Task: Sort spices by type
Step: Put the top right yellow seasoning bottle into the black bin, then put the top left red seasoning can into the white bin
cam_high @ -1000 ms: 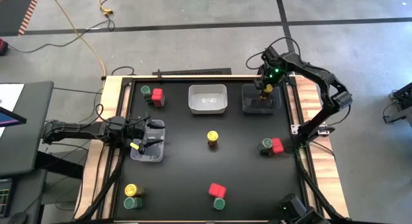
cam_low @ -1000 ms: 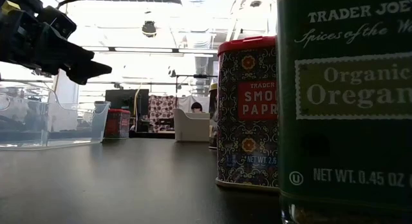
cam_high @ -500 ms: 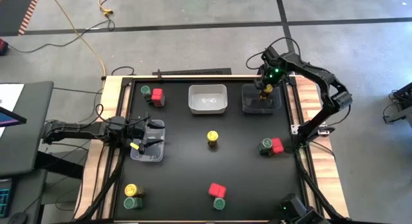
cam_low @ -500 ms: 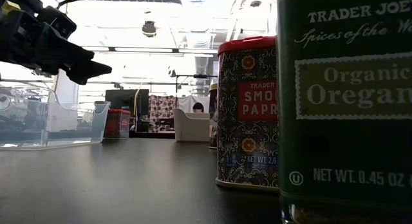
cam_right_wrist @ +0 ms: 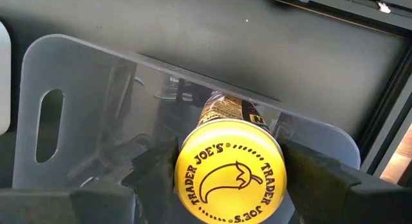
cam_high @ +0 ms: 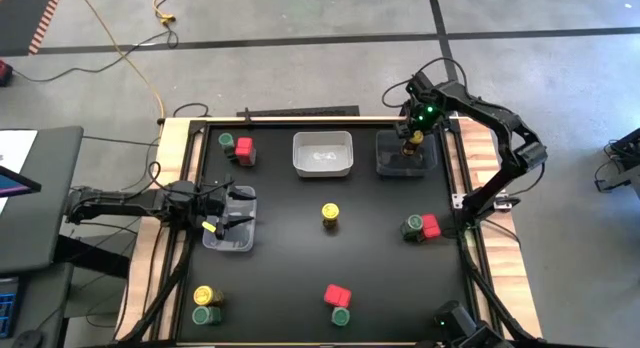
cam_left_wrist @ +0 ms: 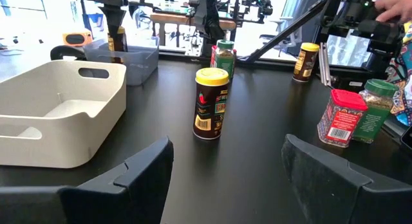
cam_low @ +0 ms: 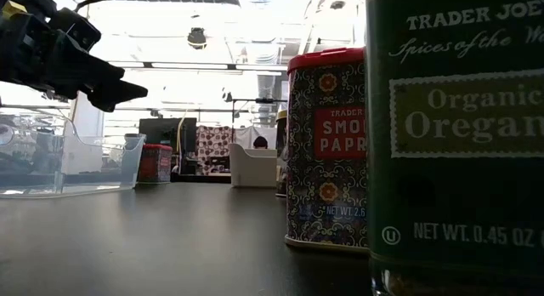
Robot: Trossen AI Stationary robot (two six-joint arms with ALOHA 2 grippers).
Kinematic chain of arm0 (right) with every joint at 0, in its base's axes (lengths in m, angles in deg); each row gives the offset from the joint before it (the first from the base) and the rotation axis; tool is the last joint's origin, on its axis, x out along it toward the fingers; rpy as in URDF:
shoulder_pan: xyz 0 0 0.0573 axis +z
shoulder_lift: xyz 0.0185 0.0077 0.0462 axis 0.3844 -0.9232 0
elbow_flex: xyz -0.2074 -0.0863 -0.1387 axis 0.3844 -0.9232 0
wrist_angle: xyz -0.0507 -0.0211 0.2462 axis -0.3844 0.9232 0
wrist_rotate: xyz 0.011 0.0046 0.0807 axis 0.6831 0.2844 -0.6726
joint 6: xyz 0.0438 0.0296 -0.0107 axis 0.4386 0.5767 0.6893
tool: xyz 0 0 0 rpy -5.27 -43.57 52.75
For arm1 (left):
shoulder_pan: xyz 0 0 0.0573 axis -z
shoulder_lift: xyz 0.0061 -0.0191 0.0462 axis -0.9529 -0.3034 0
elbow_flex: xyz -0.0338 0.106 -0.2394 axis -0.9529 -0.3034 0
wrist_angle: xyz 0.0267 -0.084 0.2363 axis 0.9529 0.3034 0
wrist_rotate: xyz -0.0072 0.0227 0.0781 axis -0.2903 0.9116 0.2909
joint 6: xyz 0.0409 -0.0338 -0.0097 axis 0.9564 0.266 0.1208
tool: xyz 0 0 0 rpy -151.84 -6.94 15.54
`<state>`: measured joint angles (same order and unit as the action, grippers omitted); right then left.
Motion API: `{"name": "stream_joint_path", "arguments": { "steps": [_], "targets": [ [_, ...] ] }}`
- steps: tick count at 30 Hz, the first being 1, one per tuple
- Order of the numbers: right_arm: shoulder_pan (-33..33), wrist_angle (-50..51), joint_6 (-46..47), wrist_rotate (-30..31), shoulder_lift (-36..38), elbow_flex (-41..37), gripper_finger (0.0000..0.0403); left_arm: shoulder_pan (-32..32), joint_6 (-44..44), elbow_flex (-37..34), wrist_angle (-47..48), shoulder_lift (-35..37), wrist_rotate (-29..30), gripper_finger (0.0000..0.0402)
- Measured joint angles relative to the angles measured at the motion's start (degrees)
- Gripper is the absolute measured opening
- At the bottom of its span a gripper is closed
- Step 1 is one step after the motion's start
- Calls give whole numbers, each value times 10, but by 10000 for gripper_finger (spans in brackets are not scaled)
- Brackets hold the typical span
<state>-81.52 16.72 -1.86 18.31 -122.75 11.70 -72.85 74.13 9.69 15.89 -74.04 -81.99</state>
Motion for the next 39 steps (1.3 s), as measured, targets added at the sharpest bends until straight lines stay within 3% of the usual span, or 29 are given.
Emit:
{"name": "stream_joint_path", "arguments": {
  "steps": [24, 28, 34, 39],
  "targets": [
    [-5, 4, -11, -14, -1, 0, 288, 0, 0, 0, 0, 0, 0, 279],
    [-14, 3, -12, -15, -1, 0, 314, 0, 0, 0, 0, 0, 0, 279],
    [-17, 4, -19, -14, -1, 0, 386, 0, 0, 0, 0, 0, 0, 279],
    [-16, 0, -16, -14, -1, 0, 392, 0, 0, 0, 0, 0, 0, 279]
  ]
}}
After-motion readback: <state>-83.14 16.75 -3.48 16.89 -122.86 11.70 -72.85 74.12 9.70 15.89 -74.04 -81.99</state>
